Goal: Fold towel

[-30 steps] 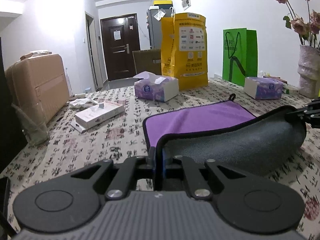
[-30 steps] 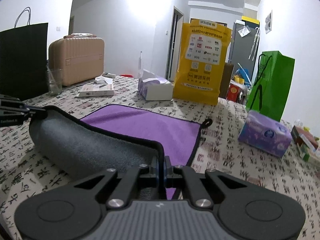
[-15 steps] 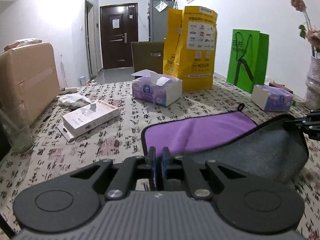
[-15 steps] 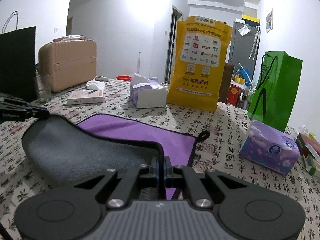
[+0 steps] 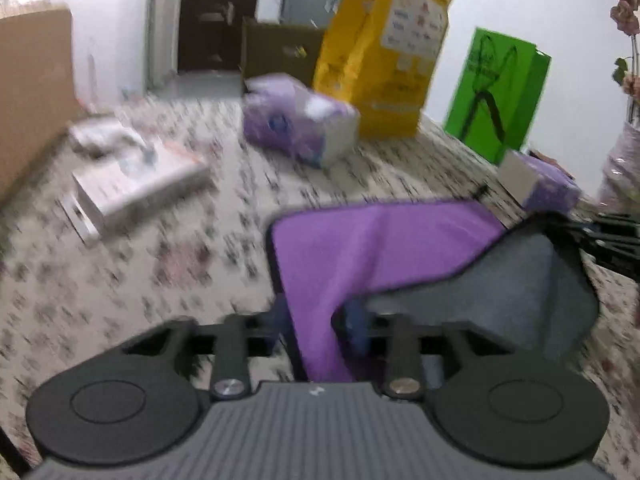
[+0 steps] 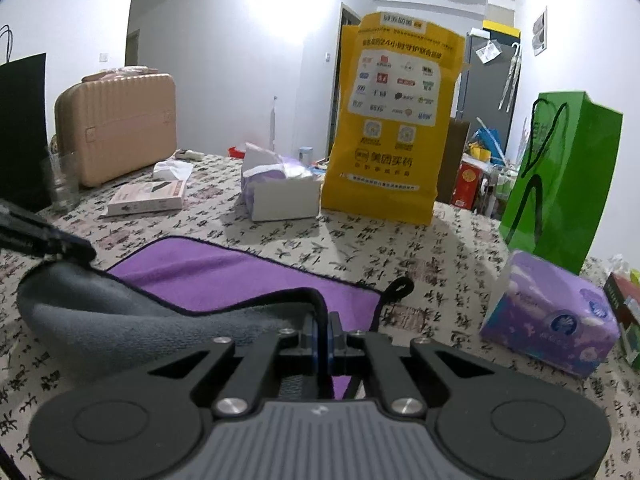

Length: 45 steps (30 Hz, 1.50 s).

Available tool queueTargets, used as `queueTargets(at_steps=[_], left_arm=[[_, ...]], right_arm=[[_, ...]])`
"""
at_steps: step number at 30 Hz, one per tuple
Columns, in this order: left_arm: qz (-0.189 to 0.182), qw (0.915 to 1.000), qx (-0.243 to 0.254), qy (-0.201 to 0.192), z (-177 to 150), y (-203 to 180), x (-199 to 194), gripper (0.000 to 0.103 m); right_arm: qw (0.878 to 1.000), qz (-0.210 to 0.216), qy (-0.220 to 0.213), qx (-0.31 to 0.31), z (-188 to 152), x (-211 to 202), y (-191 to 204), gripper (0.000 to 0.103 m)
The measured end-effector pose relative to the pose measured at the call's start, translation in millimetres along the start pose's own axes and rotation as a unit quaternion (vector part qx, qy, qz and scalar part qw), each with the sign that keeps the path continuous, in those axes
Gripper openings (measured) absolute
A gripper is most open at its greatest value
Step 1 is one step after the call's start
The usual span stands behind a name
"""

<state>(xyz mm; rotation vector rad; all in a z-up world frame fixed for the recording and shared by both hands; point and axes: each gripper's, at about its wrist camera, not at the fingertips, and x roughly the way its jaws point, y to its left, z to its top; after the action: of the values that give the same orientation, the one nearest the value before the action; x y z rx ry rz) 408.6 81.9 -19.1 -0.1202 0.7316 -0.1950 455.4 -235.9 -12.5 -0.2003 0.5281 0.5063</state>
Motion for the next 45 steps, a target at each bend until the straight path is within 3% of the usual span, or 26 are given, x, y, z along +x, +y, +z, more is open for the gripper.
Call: queueTargets(at_steps=[3,7,12,13,15,17,19,26,30,37,42,45], left_arm=[[-0.022,0.9993,-0.027,0.015,-5.6,8.4,4.0,0.044],[-0.081,0.9941,-0.072,0.009,-6.4,19.0,-6.0,0.046],[-0.118,0.9909,-0.064,0.008,-10.8,5.7,-13.9,0.05],[-0.115,0.9914,-0.061,0.012,-11.5,2.4,-13.3,0.049],[-0.095,0.9933,-0.059,0.031,-13.2,-1.6,-7.6,0.036],[-0.085,0.9931,-0.068,0.043,-14.8,-0.8,-2.6,0.009],[-0.076,0.9939,-0.071,0.037,-15.7,0.3,-4.5,0.007],[-0.061,0.9955,-0.049,-0.054,1.0,-4.4,-32.8,0.007],[-0.053,0.9953,-0.035,-0.073,17.8,-7.4,-26.1,0.007],[-0.034,0.9964,-0.04,-0.067,38.8,1.2,4.9,0.007],[-0.021,0.997,-0.051,-0.054,45.9,11.1,29.2,0.007],[-0.01,0.9974,-0.063,-0.033,44.7,17.3,44.3,0.015]], right_arm=[[1.0,0.005,0.005,0.002,-4.3,4.5,0.5,0.004],[1.0,0.006,0.007,0.003,-6.1,7.1,0.7,0.004],[1.0,0.008,0.006,0.001,-6.6,7.6,2.1,0.004],[1.0,0.008,0.006,0.002,-7.0,7.7,2.4,0.004],[1.0,0.009,0.006,0.002,-7.7,8.1,3.5,0.004],[1.0,0.011,0.006,0.002,-7.7,7.8,3.9,0.004],[1.0,0.011,0.005,0.001,-7.5,7.0,4.5,0.004],[1.0,0.008,-0.008,0.0,-4.8,0.0,4.2,0.004],[1.0,0.001,-0.022,0.001,0.3,-3.2,1.6,0.004],[0.999,-0.009,-0.031,-0.001,16.0,8.7,-11.6,0.004],[1.0,-0.01,-0.015,0.001,28.8,39.5,-23.7,0.004],[1.0,-0.011,0.011,0.007,30.6,65.1,-29.4,0.005]])
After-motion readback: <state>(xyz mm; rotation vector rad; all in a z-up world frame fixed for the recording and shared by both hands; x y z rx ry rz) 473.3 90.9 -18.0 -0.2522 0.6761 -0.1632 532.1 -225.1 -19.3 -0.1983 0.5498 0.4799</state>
